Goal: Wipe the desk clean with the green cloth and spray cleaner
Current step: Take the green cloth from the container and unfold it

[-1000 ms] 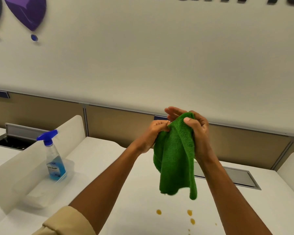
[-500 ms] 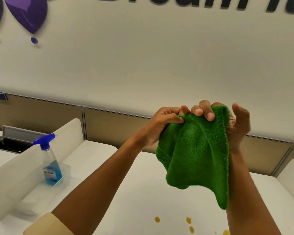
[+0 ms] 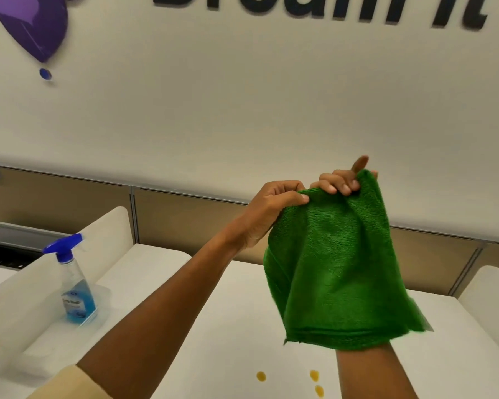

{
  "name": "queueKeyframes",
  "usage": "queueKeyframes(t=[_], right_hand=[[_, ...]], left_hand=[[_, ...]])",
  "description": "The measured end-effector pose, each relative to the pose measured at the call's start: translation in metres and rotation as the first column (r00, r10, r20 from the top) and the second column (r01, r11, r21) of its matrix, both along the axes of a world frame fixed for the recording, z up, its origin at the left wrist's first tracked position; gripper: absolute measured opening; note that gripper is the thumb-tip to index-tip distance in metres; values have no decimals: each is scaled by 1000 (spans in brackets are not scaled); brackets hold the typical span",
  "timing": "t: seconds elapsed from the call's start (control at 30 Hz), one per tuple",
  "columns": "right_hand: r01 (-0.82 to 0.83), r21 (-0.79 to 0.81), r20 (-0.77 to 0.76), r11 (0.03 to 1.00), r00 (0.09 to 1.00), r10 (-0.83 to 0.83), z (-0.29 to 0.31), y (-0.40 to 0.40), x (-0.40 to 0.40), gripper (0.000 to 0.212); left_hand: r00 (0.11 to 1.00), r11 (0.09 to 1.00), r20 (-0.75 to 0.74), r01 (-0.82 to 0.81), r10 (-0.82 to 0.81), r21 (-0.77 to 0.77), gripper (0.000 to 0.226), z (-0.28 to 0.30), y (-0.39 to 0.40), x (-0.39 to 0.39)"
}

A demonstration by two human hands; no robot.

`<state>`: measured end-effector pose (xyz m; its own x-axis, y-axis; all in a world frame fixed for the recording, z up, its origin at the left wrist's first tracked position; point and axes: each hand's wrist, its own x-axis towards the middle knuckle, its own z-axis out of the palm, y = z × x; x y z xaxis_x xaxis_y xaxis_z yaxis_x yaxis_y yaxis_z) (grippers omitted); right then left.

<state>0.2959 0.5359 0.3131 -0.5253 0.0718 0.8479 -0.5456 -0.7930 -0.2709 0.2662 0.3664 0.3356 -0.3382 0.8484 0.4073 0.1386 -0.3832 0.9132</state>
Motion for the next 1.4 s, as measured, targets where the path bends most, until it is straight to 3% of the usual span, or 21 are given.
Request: queueKeyframes(t=[0.03, 0.07, 0.13, 0.23, 0.33, 0.4, 0.53, 0.6, 0.7, 0.97, 1.13, 1.3, 1.4], right_hand=[[-37, -4, 17, 999, 999, 37, 3, -20, 2, 58], [-24, -23, 32, 999, 999, 25, 11, -26, 6, 51], [-43, -19, 72, 999, 996, 45, -1, -25, 16, 54], [65, -118, 200, 991, 979, -41, -11, -32, 20, 60], [201, -106, 329, 974, 931, -157, -16, -34, 26, 65], [234, -63, 346, 970, 917, -198, -17, -36, 26, 64], [208, 52, 343, 977, 915, -214, -16, -42, 22, 61], [218, 52, 341, 974, 913, -223, -18, -44, 20, 58], [298, 87, 395, 951, 866, -307, -21, -48, 18, 50], [354, 181, 472, 918, 787, -396, -29, -56, 2, 49], [320, 163, 486, 933, 798, -358, -32, -56, -11, 54], [274, 121, 475, 954, 828, -298, -38, -58, -24, 56], [222, 80, 481, 972, 845, -233, -44, -59, -31, 55]], left_hand=[[1000, 1000, 2, -13, 13, -2, 18, -4, 2, -2], [1000, 999, 2, -30, 30, -12, 18, -6, 2, -3], [998, 998, 2, -56, 56, -31, 20, -11, 3, -8], [997, 996, 3, -74, 74, -57, 21, -20, 5, -15], [996, 993, -10, -88, 87, -78, 18, -31, 7, -23], [996, 992, -10, -88, 88, -93, 13, -38, 6, -28], [998, 993, 32, -56, 60, -107, 26, -52, 6, -37], [997, 991, 32, -59, 63, -117, 18, -56, 5, -42], [998, 987, 15, -60, 63, -146, 6, -59, 0, -47], [994, 972, -52, -105, 96, -211, 15, -84, -21, -74], [972, 936, -78, -236, 223, -261, 22, -108, -48, -103], [901, 844, -118, -433, 418, -315, 48, -139, -95, -142], [839, 771, -153, -541, 522, -335, 44, -161, -129, -167]])
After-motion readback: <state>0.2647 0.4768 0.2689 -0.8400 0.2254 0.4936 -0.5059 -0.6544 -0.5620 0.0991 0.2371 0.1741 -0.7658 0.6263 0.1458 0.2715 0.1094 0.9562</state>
